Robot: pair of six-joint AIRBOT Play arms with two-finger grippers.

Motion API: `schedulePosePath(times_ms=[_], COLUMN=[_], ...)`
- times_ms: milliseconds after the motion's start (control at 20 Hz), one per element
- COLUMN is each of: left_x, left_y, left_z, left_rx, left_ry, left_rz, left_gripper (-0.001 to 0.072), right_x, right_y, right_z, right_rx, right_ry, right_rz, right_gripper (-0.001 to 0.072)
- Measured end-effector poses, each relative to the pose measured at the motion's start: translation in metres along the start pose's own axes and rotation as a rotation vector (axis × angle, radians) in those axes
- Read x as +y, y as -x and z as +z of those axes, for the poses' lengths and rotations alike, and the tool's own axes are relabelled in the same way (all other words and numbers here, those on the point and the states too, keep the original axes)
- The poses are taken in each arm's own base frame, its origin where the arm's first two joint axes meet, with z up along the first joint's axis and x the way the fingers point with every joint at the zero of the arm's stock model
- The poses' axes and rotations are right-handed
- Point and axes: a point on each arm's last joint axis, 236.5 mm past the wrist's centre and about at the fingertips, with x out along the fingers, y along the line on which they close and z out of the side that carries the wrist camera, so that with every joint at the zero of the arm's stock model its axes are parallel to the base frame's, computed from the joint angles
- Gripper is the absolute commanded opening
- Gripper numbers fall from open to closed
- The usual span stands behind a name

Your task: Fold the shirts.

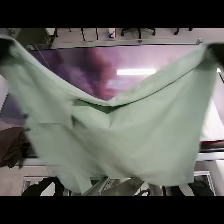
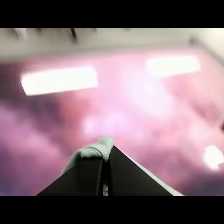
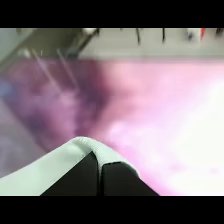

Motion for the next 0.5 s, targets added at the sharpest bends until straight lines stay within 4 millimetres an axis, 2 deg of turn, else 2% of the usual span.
schedulePosePath(times_ms=[150, 200, 300, 350, 400, 500], left_x=[0.062, 0.084, 0.121, 0.14, 0.155, 0.18], left_y=[-0.104, -0.133, -0.176, -0.194, -0.208, -0.235], left_z=[-0.091, -0.123, -0.171, -0.194, -0.208, -0.226], left_rx=[0.283, 0.361, 0.46, 0.506, 0.532, 0.561], left_ry=[0.152, 0.201, 0.294, 0.337, 0.373, 0.424], left_rz=[0.02, 0.041, 0.077, 0.098, 0.116, 0.137], left_gripper=[0.0014, 0.0014, 0.0014, 0.0014, 0.0014, 0.0014], right_x=[-0.075, -0.098, -0.136, -0.152, -0.167, -0.19], right_y=[-0.075, -0.095, -0.127, -0.14, -0.154, -0.176], right_z=[-0.099, -0.131, -0.185, -0.203, -0.219, -0.235], right_rx=[0.179, 0.234, 0.332, 0.362, 0.39, 0.427], right_ry=[-0.221, -0.287, -0.407, -0.46, -0.51, -0.568], right_rz=[-0.063, -0.09, -0.125, -0.139, -0.15, -0.155], right_gripper=[0.0018, 0.0018, 0.0019, 0.0018, 0.0019, 0.0019])
